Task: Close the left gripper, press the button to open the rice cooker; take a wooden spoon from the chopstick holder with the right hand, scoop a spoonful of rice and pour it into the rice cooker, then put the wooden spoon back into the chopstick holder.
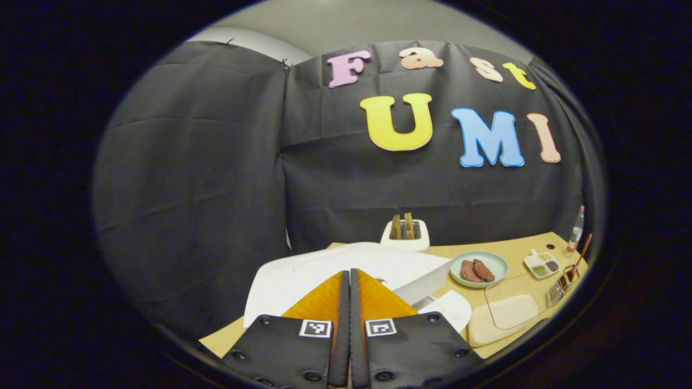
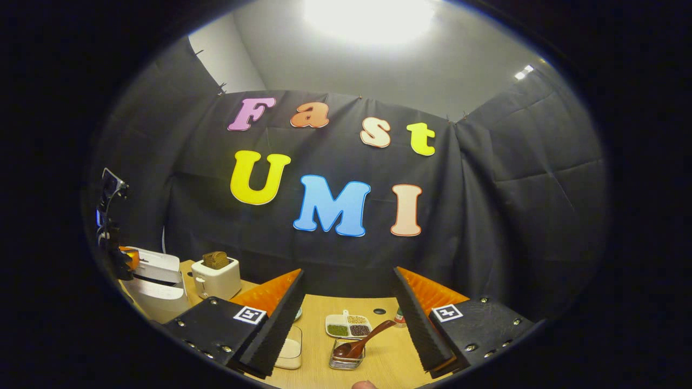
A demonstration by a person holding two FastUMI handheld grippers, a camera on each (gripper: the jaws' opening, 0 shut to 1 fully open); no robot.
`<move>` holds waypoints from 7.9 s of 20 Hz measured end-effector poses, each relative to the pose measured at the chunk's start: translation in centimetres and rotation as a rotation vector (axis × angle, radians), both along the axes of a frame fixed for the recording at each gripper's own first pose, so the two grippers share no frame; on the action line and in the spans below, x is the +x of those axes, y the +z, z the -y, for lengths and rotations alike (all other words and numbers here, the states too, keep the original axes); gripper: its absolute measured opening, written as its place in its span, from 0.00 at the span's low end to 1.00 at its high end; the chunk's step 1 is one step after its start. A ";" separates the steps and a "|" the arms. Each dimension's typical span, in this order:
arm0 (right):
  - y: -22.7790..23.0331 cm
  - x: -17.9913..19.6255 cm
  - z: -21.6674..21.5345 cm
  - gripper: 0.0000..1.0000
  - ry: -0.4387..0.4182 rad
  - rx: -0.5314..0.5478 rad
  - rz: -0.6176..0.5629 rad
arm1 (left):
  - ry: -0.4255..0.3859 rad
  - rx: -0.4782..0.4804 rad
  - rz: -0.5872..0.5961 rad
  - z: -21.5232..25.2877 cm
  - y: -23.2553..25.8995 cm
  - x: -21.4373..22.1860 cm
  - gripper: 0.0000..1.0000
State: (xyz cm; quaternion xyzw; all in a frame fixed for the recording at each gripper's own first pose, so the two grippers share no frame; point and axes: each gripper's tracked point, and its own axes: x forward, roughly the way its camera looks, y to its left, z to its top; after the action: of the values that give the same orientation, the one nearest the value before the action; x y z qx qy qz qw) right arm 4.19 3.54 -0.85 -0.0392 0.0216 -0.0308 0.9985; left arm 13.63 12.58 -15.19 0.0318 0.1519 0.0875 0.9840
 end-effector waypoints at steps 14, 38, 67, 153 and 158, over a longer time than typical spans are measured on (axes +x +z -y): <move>-4.5 4.6 5.2 0.96 0.017 0.082 -0.049 | -0.016 -0.015 0.217 5.1 9.9 -2.1 0.97; -25.1 13.3 11.5 0.96 -0.025 0.373 -0.462 | 0.096 0.096 0.223 7.8 13.9 -8.7 0.92; -21.5 12.1 5.8 0.11 0.067 0.369 -0.523 | 0.137 0.069 0.229 2.8 13.3 -11.5 0.91; -16.3 10.0 -18.9 0.11 0.282 1.381 -0.587 | 0.153 0.094 0.233 -13.7 12.8 -16.3 0.95; -12.7 10.8 -22.9 0.11 0.386 1.347 -0.567 | 0.198 0.095 0.227 -15.3 12.7 -18.0 0.92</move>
State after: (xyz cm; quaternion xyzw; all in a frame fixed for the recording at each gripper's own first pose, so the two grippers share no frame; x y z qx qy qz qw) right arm 15.03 26.47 -13.55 0.5699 0.2847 0.1758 0.7505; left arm -4.39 27.85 -2.50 0.0531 0.0380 0.1944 0.9788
